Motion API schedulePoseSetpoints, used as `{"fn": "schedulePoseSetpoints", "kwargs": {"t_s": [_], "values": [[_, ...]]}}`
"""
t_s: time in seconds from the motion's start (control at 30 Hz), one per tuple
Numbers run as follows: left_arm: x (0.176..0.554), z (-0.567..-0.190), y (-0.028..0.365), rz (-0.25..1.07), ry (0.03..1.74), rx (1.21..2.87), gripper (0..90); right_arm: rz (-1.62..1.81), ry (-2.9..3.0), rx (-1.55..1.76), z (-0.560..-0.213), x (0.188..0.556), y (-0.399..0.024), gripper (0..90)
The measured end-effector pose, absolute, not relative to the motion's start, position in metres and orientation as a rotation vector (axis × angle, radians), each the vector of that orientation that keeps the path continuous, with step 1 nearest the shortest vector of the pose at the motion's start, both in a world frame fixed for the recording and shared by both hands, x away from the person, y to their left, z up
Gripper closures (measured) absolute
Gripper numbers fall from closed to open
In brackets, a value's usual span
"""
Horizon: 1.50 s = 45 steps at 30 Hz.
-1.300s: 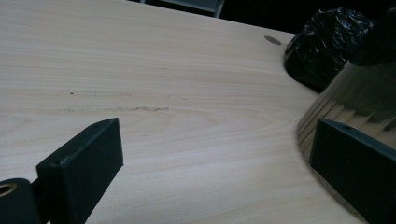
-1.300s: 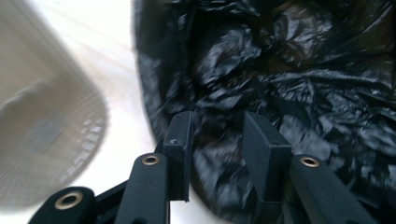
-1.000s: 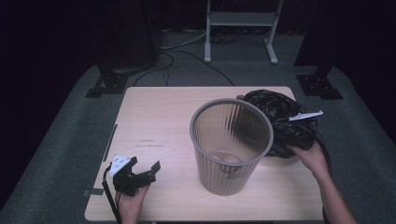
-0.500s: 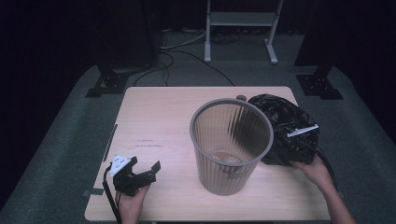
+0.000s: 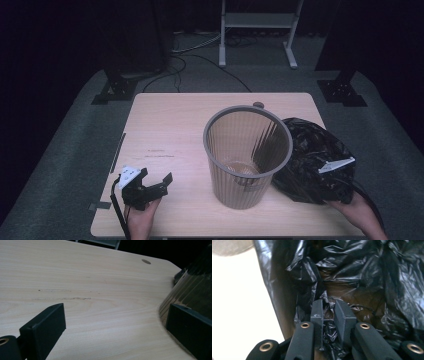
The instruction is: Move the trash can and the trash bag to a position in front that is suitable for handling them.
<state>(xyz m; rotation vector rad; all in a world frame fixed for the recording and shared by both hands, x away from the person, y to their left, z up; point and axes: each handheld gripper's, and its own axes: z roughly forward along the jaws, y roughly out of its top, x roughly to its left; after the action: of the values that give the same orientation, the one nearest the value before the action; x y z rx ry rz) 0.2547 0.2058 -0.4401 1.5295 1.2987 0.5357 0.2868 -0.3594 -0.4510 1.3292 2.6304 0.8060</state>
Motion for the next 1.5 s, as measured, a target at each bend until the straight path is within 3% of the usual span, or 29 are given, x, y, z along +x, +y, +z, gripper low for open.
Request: {"fn": "schedulePoseSetpoints", "kwargs": {"t_s": [0.33, 0.67, 0.97, 1.3, 1.5], "values": [[0.255, -0.440, 0.206, 0.540, 1.299, 1.530, 1.8, 0.861, 2.601, 1.293, -0.422, 0.285, -0.366, 61.1], [0.254, -0.439, 0.209, 0.544, 1.302, 1.523, 1.8, 0.929, 2.387, 1.351, -0.409, 0.325, -0.366, 33.5], [0.254, -0.438, 0.212, 0.546, 1.306, 1.514, 1.8, 0.853, 2.365, 1.411, -0.433, 0.356, -0.347, 30.8], [0.254, -0.437, 0.215, 0.548, 1.306, 1.502, 1.8, 0.837, 2.337, 1.413, -0.466, 0.357, -0.338, 32.4], [0.254, -0.438, 0.214, 0.547, 1.305, 1.505, 1.8, 0.854, 2.271, 1.377, -0.472, 0.349, -0.338, 41.3]]}}
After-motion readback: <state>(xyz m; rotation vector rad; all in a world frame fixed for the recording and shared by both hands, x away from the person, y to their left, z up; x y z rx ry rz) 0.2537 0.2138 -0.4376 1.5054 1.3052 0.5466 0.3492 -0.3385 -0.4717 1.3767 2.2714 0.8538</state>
